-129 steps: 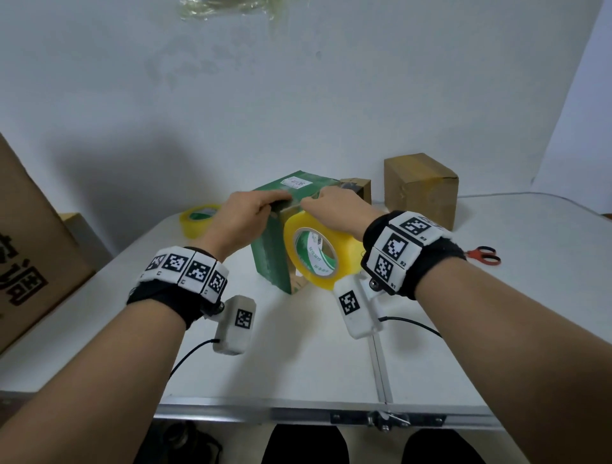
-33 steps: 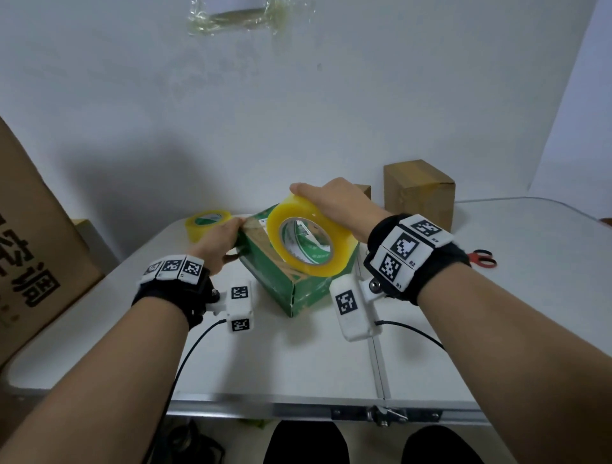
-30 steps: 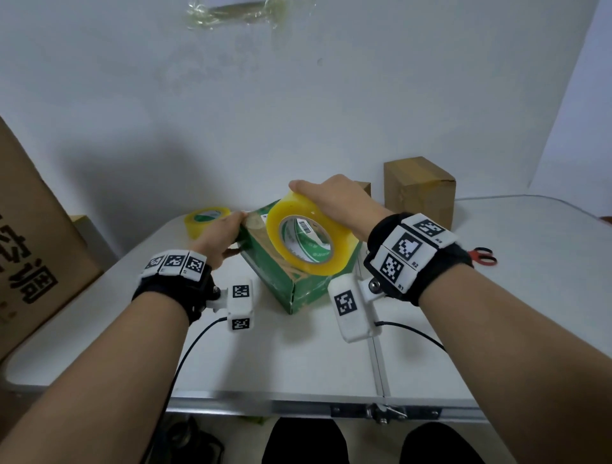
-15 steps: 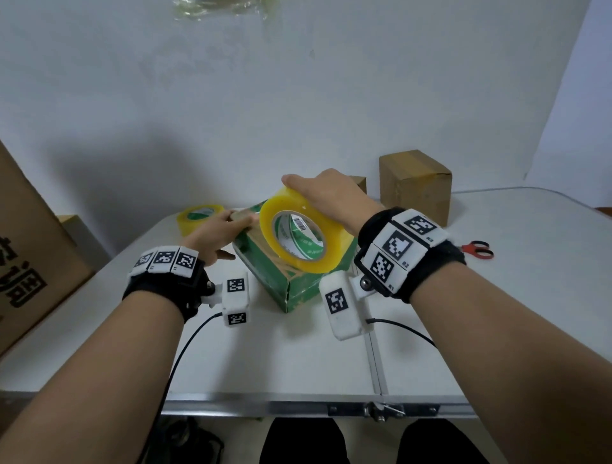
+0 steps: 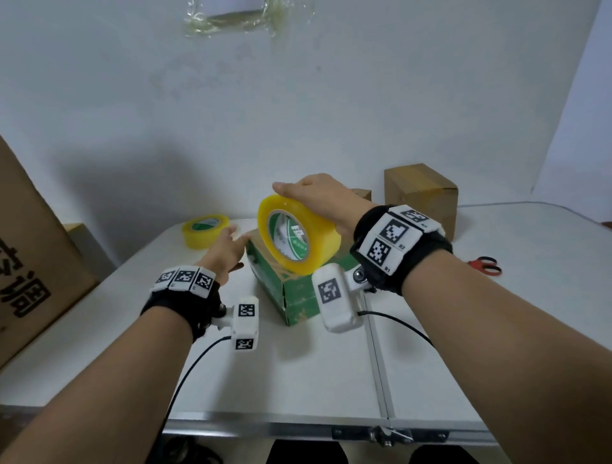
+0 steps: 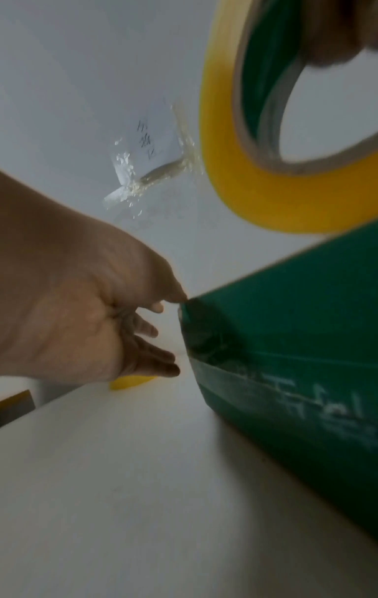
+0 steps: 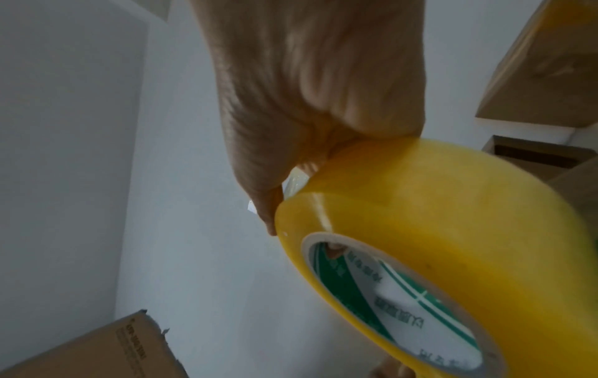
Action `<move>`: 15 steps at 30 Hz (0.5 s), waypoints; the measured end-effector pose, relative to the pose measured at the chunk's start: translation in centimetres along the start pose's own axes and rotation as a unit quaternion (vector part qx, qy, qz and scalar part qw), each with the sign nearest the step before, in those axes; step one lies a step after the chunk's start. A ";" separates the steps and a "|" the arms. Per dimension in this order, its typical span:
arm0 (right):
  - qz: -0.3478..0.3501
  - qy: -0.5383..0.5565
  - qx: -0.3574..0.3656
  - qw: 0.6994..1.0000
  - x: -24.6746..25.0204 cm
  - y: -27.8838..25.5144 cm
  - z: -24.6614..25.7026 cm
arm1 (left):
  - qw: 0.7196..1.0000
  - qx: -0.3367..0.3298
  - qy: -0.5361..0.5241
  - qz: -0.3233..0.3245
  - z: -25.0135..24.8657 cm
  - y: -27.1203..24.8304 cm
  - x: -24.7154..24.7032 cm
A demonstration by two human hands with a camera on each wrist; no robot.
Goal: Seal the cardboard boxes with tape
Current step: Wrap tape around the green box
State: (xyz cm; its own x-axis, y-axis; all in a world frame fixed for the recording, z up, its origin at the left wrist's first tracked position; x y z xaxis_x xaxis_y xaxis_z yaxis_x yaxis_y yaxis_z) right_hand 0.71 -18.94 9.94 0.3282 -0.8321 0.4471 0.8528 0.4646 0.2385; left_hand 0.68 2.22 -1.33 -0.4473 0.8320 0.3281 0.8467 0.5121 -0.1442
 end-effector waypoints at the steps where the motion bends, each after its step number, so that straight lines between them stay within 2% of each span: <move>1: 0.005 0.023 -0.017 1.000 -0.1 0.4 -0.2 | 1.000 -0.004 0.027 -0.003 0.2 0.0 0.4; 4: 0.014 0.096 -0.059 0.994 -0.2 1.7 -0.5 | 0.989 -0.055 0.135 -0.031 0.0 -0.7 1.7; 6: 0.001 0.103 -0.065 0.993 -0.5 2.2 -0.3 | 0.977 -0.096 0.189 -0.026 -0.7 -2.1 1.7; 10: -0.035 0.100 -0.069 0.992 -1.3 2.6 -0.2 | 0.944 -0.089 0.295 0.115 -1.2 -5.4 0.4; 11: -0.036 0.102 -0.070 0.992 -1.4 2.6 -0.2 | 0.930 -0.086 0.334 0.124 -1.1 -5.9 0.3; 14: -0.038 0.112 -0.077 0.990 -1.4 2.1 -0.4 | 0.914 -0.081 0.394 0.062 -1.0 -6.9 0.0; 15: -0.040 0.114 -0.077 0.990 -1.2 2.1 -0.5 | 0.910 -0.093 0.399 0.060 -1.2 -7.8 -0.4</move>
State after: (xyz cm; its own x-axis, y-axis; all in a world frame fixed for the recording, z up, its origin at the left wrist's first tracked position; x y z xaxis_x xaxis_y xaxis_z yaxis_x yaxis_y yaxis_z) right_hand 2.27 -17.10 9.44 0.3250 -0.9195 0.2212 0.9261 0.3568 0.1225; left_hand -5.40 -2.32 0.83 -0.0586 0.4214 0.9050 0.9428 0.3213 -0.0885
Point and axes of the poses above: each hand's wrist, its own y-axis towards the middle knuckle, its own x-axis out of the back of the hand, z = x × y, the point moved 4 cm from there along y, towards the middle knuckle, and after that the axes turned 6 degrees about x, right-handed, at the moved point
